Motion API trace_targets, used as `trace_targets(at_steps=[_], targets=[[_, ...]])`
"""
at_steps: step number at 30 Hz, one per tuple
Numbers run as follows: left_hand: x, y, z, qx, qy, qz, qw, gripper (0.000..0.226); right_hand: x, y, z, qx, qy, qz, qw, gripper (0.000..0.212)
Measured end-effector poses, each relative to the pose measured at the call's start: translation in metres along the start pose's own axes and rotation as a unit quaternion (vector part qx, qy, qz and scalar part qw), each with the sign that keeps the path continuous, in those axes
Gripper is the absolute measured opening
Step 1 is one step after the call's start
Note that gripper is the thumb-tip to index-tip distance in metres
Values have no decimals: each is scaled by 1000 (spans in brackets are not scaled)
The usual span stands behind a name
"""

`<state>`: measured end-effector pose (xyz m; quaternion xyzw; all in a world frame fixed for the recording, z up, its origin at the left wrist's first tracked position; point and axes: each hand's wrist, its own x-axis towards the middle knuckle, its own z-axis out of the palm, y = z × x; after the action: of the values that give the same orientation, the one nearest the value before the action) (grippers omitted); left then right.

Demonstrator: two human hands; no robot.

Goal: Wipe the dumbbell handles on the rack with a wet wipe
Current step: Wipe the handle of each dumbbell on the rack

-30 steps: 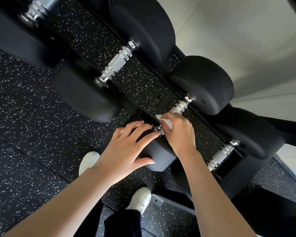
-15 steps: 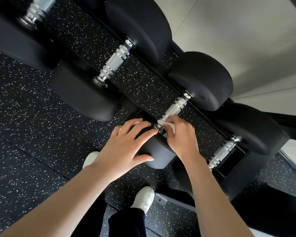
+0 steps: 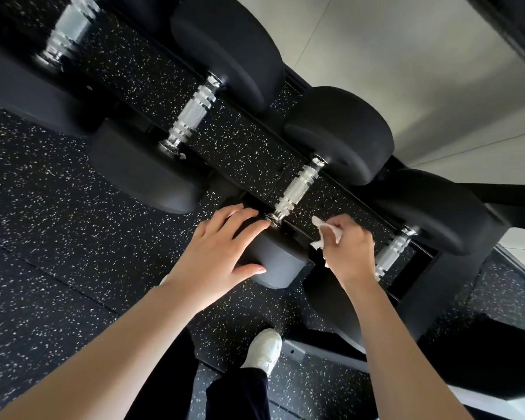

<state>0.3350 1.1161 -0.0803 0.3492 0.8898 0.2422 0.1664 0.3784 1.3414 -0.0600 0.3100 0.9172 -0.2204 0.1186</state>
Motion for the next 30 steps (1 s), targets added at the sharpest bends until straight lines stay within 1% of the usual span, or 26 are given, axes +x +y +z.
trace_targets(at_steps=[3, 6, 11, 14, 22, 27, 30], targets=[[1, 3, -6, 4, -16, 2, 1000, 72, -2, -15, -7, 41, -3, -1, 999, 11], [1, 1, -16, 4, -28, 3, 1000, 72, -3, -38, -13, 100, 17, 3, 995, 11], [0, -18, -48, 51, -11, 9, 999, 69, 0, -81, -15, 150, 51, -4, 987, 12], [-1, -36, -70, 83, -3, -2, 997, 67, 3, -105, -14, 175, 46, 0, 983, 12], [-8, -68, -103, 116, 5, -72, 991, 66, 18, -149, 2, 168, 23, -23, 985, 12], [-6, -83, -111, 137, 31, -108, 984, 67, 38, -171, 8, 190, 21, -48, 980, 11], [0, -94, -112, 123, 47, -131, 983, 68, 51, -186, 14, 196, 14, -70, 978, 7]])
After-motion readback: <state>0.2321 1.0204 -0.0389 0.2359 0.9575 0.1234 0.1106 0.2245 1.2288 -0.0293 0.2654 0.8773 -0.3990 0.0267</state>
